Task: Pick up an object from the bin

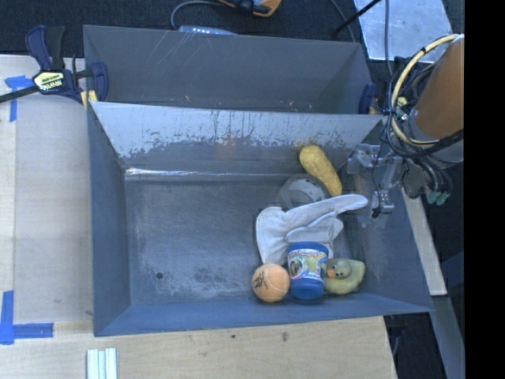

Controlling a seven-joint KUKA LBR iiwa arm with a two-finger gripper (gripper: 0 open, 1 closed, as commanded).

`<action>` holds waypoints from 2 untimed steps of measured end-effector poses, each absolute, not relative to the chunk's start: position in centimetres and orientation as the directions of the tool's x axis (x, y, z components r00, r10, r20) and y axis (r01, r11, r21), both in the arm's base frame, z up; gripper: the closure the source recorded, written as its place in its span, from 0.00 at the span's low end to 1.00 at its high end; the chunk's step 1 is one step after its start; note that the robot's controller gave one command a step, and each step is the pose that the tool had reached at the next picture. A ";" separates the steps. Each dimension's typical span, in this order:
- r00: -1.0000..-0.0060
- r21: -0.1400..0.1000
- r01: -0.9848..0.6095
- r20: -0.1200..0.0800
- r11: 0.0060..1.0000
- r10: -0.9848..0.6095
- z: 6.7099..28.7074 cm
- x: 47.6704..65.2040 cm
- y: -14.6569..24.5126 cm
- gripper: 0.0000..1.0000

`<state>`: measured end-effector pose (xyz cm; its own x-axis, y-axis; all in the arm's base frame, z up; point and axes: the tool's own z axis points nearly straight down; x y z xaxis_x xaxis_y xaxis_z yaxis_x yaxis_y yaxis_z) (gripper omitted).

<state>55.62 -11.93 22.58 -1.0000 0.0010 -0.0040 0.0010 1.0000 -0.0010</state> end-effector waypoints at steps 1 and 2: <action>-0.996 -0.002 -0.085 -0.007 0.996 -0.085 18.4 56.5 -10.4 0.00; -0.904 -0.004 -0.427 -0.006 0.904 -0.427 15.8 58.4 -8.0 0.00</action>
Offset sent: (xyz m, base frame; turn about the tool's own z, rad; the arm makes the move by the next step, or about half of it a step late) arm 0.0347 0.0478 -0.0729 -0.4963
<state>58.39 -8.04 15.83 -0.9041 -0.4273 -0.0063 -0.4273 0.9041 -0.0043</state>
